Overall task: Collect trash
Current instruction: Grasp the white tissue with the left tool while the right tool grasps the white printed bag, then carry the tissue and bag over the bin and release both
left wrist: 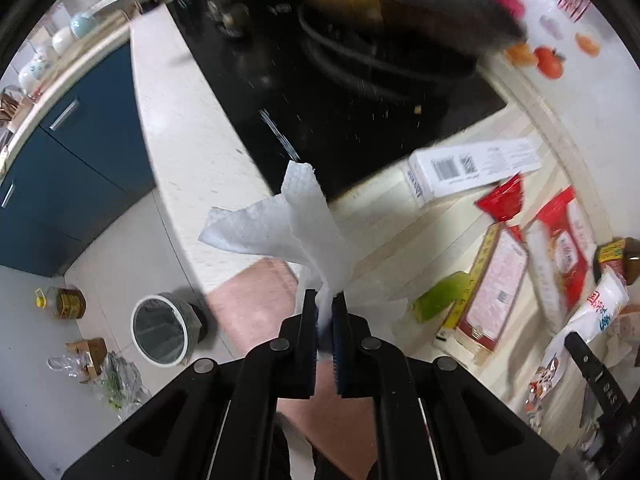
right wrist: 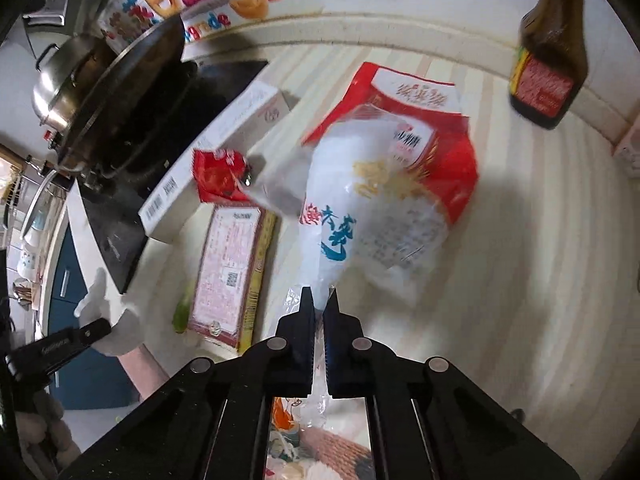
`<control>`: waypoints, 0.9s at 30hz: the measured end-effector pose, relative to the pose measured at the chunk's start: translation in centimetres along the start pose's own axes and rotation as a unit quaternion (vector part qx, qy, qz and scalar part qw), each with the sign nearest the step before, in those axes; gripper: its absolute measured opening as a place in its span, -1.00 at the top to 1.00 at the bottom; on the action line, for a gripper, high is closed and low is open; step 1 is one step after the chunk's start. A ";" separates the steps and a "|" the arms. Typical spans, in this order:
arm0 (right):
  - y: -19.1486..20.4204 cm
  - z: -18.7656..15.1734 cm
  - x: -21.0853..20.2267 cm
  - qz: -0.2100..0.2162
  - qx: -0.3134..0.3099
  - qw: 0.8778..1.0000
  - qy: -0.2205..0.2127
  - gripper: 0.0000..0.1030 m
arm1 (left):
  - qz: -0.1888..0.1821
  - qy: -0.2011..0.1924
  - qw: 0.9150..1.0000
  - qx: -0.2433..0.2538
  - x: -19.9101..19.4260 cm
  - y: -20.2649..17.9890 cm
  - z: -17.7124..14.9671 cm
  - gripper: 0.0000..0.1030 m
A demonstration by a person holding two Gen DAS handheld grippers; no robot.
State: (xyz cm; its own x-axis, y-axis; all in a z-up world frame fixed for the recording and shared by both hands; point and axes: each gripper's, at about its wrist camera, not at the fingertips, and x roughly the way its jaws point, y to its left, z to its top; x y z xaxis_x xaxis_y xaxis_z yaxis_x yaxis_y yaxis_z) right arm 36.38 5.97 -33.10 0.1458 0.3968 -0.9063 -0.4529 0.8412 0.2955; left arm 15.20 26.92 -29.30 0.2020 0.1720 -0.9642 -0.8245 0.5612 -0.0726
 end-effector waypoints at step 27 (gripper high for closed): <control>26.8 -10.1 -4.1 0.138 -0.202 0.969 0.022 0.94 | 0.078 -0.074 0.984 -0.139 -9.5 26.1 -10.7 0.94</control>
State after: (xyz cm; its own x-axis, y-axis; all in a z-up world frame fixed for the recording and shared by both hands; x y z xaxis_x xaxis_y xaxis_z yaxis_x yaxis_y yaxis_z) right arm 14.75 23.17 -24.53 -0.0632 0.5631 -0.8240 -0.7781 0.4892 0.3940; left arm -13.89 31.31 -24.76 0.1205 0.3666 -0.9225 -0.9602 0.2788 -0.0147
